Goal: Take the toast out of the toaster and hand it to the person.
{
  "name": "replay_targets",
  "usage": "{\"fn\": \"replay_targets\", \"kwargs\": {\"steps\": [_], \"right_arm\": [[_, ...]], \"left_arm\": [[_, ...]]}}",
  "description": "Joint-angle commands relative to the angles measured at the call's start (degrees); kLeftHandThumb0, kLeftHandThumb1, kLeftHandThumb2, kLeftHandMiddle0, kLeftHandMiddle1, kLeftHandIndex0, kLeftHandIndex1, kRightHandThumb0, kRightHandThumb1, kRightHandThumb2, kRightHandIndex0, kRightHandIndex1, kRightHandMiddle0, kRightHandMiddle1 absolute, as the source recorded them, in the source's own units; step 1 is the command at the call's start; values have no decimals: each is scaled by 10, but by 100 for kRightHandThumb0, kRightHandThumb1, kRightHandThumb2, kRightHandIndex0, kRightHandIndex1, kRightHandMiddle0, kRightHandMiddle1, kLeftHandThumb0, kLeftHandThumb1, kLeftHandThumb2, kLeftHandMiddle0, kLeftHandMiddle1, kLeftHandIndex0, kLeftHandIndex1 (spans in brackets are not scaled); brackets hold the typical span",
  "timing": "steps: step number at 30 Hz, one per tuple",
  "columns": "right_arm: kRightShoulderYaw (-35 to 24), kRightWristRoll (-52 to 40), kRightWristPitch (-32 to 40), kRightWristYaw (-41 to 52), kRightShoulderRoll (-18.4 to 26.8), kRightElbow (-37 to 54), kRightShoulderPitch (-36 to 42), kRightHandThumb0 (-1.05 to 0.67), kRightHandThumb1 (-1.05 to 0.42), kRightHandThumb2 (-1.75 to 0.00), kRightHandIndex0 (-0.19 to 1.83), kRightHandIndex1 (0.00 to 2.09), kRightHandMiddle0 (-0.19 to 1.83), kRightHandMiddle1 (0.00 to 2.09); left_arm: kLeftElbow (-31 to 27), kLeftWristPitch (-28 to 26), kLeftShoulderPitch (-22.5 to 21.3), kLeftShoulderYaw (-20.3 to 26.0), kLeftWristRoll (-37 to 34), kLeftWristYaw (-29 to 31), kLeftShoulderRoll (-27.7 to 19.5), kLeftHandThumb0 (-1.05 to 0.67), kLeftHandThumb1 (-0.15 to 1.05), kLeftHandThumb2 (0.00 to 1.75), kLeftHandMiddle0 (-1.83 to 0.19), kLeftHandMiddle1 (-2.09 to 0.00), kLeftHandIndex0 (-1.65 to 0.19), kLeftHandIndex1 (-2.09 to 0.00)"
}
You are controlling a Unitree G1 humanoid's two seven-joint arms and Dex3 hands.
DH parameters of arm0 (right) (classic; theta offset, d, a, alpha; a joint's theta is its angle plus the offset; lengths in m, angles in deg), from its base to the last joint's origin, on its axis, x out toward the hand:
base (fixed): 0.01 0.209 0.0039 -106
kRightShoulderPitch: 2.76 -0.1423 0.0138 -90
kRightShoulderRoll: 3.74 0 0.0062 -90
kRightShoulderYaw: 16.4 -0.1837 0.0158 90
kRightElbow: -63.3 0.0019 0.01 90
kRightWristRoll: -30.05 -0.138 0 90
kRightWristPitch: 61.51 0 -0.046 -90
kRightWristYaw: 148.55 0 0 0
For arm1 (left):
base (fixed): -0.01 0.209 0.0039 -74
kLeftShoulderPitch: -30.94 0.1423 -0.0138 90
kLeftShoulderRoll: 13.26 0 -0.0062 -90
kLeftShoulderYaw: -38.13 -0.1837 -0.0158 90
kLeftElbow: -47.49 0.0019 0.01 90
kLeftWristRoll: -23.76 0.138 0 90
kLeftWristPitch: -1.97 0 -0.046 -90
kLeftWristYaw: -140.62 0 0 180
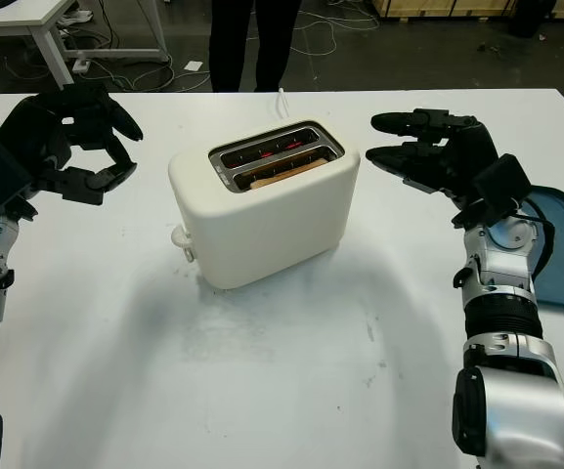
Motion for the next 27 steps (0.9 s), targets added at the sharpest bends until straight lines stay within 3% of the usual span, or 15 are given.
{"fn": "replay_targets", "kwargs": {"steps": [1,7,11,16,19,22,27], "right_arm": [[-2,-3,-3,-1,-2,-1,-10,-33,-75,0,119,1,107,0],[-2,-2,-6,-2,-2,-3,-11,-32,-75,0,119,0,107,0],[-3,-5,-8,2,-2,-10,-15,-31,-75,0,119,1,108,0],[-3,-5,-1,4,1,-9,-14,-33,-75,0,119,0,107,0],[-4,-5,-7,8,3,-12,-14,-33,-75,0,118,0,107,0],[-4,-3,-12,6,2,-10,-12,-32,-76,0,118,0,106,0],[-7,-7,-8,10,1,-13,-12,-33,-76,0,119,0,107,0]], "left_arm": [[-2,1,-6,-4,14,-6,-6,6,52,108,-84,-129,-66,-120],[8,14,-11,-6,13,-7,-3,5,54,111,-89,-126,-70,-118],[14,17,-13,-6,6,-4,-1,6,48,112,-90,-124,-70,-117],[12,-15,-18,0,-25,7,5,30,24,105,-79,-139,-62,-125],[-6,-42,-16,1,-32,3,7,45,22,98,-71,-143,-59,-129],[2,-27,-16,4,-43,11,12,54,19,101,-67,-149,-57,-135],[2,-26,-13,5,-40,10,15,56,17,103,-65,-151,-56,-139]]}}
